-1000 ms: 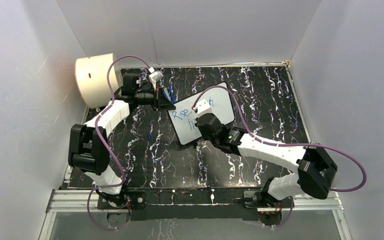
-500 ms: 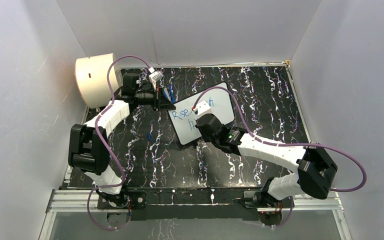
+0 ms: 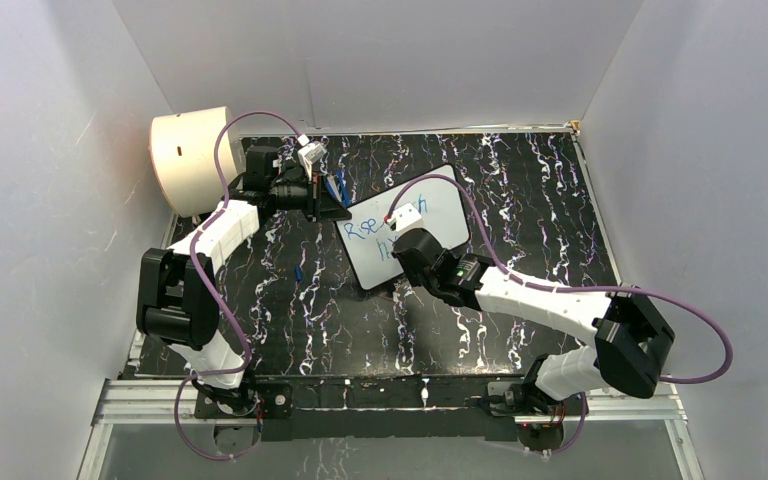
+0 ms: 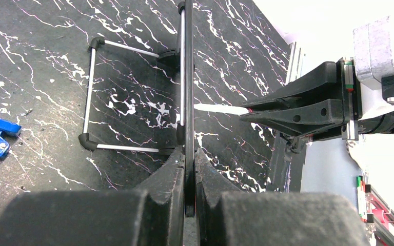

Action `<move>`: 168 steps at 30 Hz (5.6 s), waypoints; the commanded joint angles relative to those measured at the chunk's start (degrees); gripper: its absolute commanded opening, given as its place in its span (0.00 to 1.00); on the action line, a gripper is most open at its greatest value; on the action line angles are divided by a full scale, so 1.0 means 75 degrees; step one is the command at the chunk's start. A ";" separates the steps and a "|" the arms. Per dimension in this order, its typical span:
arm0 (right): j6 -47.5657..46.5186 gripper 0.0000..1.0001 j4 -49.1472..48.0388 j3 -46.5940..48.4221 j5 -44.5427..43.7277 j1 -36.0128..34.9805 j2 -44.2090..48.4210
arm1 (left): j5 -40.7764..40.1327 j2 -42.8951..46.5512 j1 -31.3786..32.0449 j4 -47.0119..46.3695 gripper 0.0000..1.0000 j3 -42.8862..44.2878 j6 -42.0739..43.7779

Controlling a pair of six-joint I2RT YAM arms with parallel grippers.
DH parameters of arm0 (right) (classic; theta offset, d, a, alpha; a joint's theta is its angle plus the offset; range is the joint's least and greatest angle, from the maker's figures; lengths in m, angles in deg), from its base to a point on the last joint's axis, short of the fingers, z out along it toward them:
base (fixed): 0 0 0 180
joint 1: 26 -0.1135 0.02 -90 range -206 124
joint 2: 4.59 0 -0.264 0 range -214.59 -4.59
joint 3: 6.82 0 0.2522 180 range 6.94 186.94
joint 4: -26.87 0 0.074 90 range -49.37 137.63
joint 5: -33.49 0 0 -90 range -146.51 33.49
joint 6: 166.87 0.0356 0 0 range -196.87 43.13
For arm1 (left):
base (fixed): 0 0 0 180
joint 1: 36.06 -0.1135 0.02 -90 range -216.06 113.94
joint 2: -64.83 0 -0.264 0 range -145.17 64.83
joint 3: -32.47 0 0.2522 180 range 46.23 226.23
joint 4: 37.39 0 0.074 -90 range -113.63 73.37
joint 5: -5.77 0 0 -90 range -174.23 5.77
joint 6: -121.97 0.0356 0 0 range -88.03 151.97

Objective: Write a sentence on the whiteboard

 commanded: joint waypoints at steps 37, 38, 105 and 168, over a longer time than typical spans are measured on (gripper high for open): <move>-0.0161 0.00 -0.0634 0.0338 -0.0777 0.0201 -0.0017 | 0.0141 0.0064 0.0177 0.0340 0.00 0.0106 0.0142; -0.0165 0.00 -0.0646 0.0342 -0.0808 0.0201 0.0007 | 0.0139 0.0059 0.0179 0.0340 0.00 0.0099 0.0151; 0.0338 0.00 0.0580 0.0220 0.0149 0.0212 -0.0376 | 0.0076 0.0070 0.0176 0.0363 0.00 0.0121 0.0142; -0.0400 0.00 -0.0320 0.0895 0.0157 0.0768 0.0239 | 0.0125 0.0029 0.0176 0.0363 0.00 0.0126 0.0119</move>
